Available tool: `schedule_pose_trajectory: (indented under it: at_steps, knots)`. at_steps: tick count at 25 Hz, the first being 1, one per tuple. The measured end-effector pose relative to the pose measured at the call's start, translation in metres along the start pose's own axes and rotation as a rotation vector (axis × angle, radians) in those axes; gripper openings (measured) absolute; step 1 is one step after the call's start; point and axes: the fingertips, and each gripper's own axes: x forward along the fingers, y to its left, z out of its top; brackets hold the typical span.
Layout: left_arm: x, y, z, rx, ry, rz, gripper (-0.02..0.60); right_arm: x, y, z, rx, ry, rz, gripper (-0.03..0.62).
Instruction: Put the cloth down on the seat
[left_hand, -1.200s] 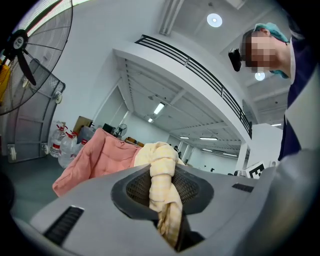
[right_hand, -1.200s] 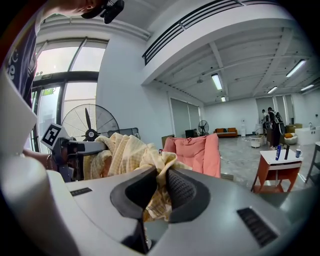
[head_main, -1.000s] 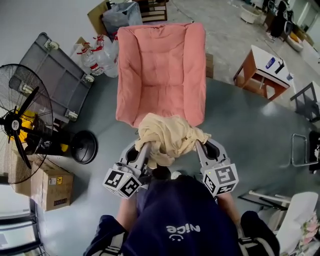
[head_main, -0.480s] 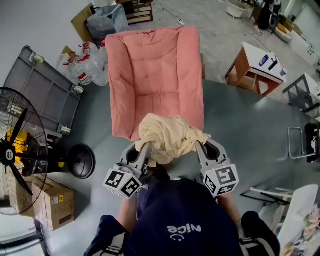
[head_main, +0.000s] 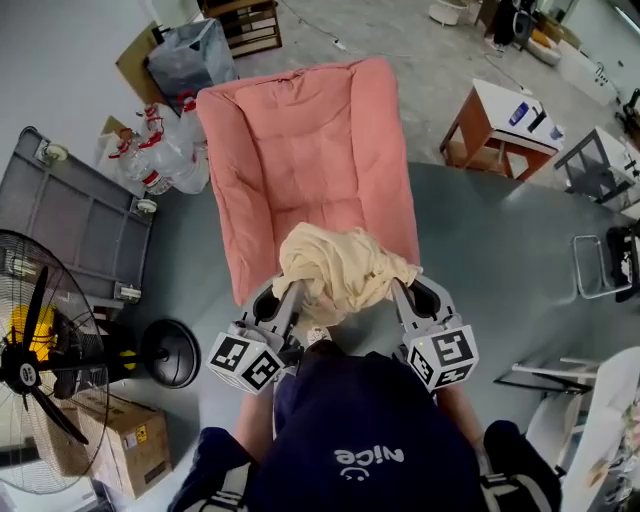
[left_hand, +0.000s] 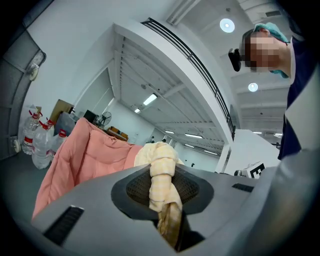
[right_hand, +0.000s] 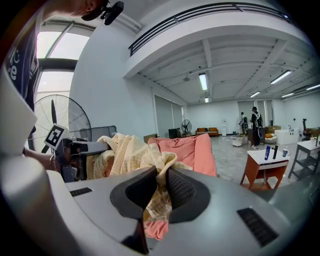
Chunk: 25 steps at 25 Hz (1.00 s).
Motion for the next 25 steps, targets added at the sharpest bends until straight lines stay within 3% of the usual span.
schedule_pose_trajectory:
  at_steps: [13, 25]
  knots:
    - [0.006, 0.074, 0.029, -0.014, 0.028, -0.028, 0.091, 0.067, 0.035, 0.005, 0.023, 0.015, -0.036, 0.078]
    - [0.027, 0.099, 0.032, -0.045, 0.009, 0.022, 0.091, 0.108, 0.027, 0.007, 0.008, 0.076, 0.048, 0.078]
